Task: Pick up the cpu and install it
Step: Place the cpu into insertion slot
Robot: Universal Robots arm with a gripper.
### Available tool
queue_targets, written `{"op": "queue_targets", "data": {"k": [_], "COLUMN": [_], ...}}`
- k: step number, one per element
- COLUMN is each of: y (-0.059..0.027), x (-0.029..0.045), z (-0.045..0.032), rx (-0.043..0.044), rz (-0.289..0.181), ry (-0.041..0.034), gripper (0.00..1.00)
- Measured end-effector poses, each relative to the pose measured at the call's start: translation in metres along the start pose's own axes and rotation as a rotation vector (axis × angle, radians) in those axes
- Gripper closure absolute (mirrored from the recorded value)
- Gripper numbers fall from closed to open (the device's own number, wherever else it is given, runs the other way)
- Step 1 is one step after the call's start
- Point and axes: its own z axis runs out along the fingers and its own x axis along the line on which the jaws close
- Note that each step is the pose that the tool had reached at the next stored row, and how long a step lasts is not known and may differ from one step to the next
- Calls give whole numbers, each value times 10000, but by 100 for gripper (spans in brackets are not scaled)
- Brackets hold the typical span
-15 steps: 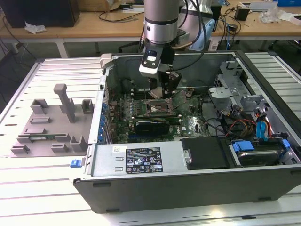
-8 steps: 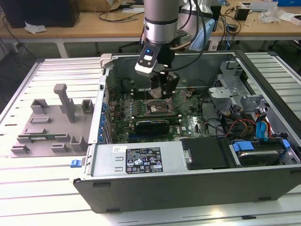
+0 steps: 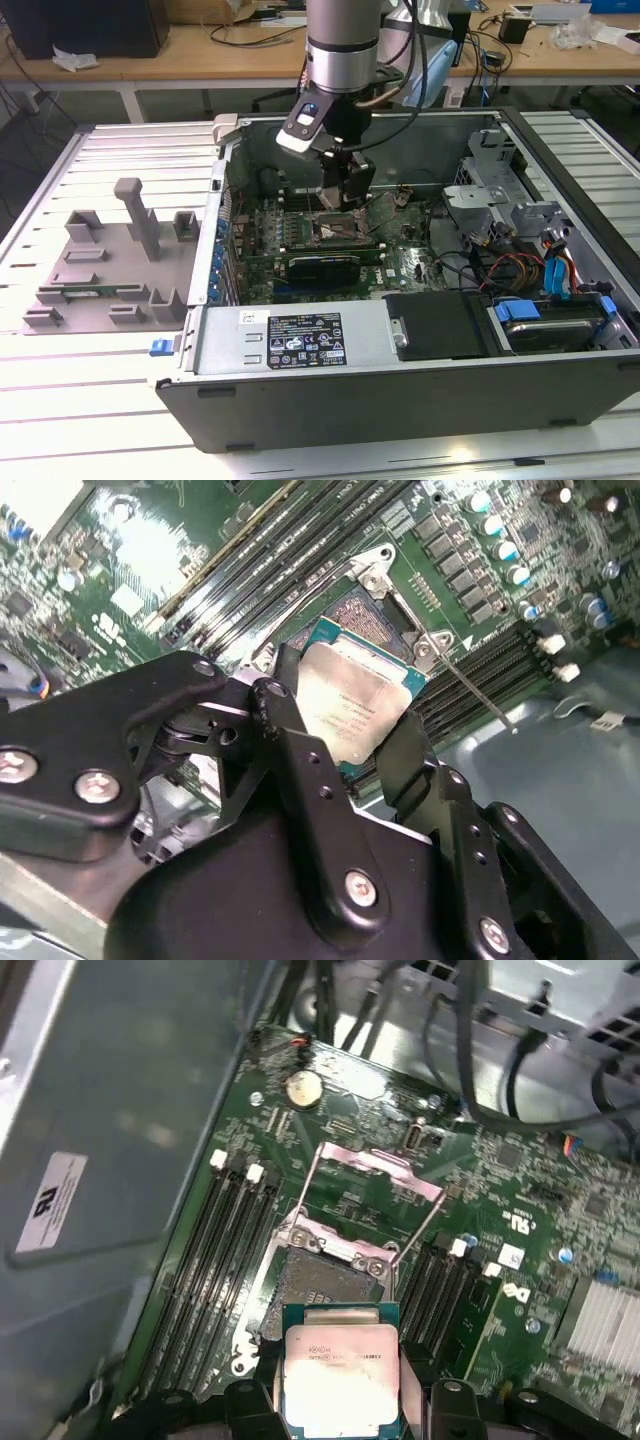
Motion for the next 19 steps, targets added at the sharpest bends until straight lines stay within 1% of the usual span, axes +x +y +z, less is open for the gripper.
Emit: {"op": "queue_targets", "data": {"k": [2, 3, 5, 12, 13, 17, 18, 19], "y": [0, 0, 0, 0, 0, 0, 0, -1], "x": [0, 0, 0, 0, 0, 2, 2, 2], "z": [0, 0, 0, 4, 8, 32, 36, 42], "rx": [8, 10, 16, 31, 33, 43, 44, 50], "rz": [642, 800, 1320, 2557, 2802, 3483, 3502, 3511], "ry": [-11, -13, -22, -42, -46, -58, -63, -95], "gripper": [45, 45, 45, 45, 45, 45, 45, 45]}}
